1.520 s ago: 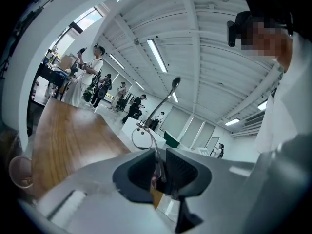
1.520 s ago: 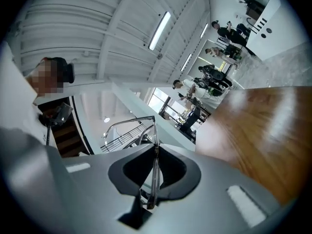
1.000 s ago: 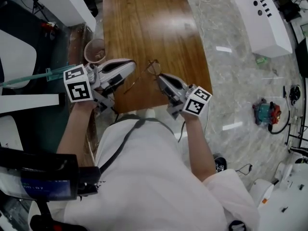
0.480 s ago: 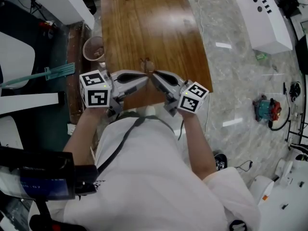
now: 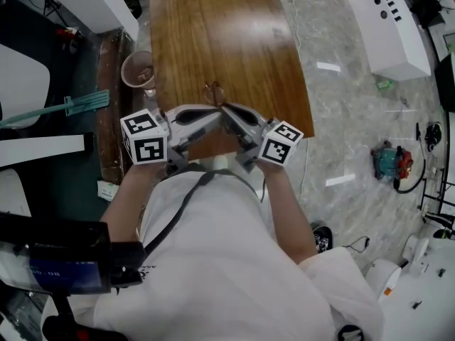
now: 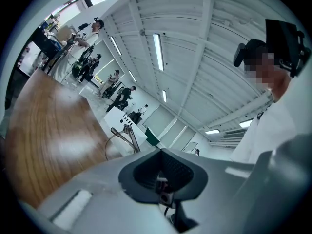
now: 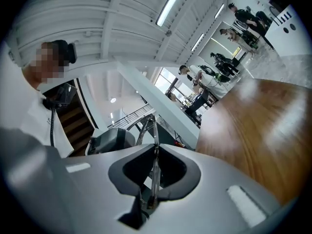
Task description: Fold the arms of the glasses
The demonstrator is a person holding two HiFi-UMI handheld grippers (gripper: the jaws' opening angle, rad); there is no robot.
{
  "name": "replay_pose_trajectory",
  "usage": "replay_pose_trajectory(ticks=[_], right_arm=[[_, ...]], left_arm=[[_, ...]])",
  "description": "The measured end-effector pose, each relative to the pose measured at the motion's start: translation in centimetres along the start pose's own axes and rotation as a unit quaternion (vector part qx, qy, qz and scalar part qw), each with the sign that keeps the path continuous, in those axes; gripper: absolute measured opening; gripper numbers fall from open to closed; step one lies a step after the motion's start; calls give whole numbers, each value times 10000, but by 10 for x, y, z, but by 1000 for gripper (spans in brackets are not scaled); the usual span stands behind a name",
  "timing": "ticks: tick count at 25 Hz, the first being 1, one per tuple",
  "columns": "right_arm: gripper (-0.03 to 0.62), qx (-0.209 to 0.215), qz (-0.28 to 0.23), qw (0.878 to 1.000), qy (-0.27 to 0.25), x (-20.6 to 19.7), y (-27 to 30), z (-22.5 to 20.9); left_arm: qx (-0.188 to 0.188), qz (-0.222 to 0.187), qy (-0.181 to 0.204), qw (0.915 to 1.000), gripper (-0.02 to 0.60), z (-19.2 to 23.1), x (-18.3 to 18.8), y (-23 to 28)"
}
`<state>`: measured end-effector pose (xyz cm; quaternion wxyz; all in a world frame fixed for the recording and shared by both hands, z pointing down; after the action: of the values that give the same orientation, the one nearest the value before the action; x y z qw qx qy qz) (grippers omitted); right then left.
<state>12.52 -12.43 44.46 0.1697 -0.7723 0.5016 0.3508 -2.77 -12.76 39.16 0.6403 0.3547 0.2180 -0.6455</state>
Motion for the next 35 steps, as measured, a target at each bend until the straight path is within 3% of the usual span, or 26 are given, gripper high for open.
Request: replay_pose_trajectory(ticks=[6, 11, 17, 21, 29, 35], right_arm=[[31, 4, -542, 9978, 387, 2, -4, -1], [31, 30, -1227, 9885, 882, 2, -5, 0], [31, 309, -1534, 9805, 1189, 1, -2, 7], [31, 439, -1698, 9742, 1422, 3, -1, 9], [31, -187, -1264, 9861, 1062, 0, -2, -20], [31, -1117, -215, 9935, -105, 11, -2, -45]], left_arm=[[-100, 167, 42, 9998, 6, -2, -14, 3], [-302, 483, 262, 9980, 6, -12, -25, 7], [67, 570, 272, 9980, 6, -4, -35, 8], [112, 497, 256, 9984, 6, -3, -36, 7], [218, 274, 77, 9994, 6, 10, -43, -7], [1072, 258, 101, 9939, 6, 33, -54, -26]])
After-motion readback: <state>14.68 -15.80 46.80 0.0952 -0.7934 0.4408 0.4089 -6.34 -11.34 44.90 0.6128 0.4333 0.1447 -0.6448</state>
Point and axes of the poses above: the fingertips, and each gripper's own axes: y forward along the fingers, z to its left, x out of its top, the point moved 8 cm from there along -y, backward along the fingers, and after that the axes turned 9 degrees about z, right-handed, at the moved point
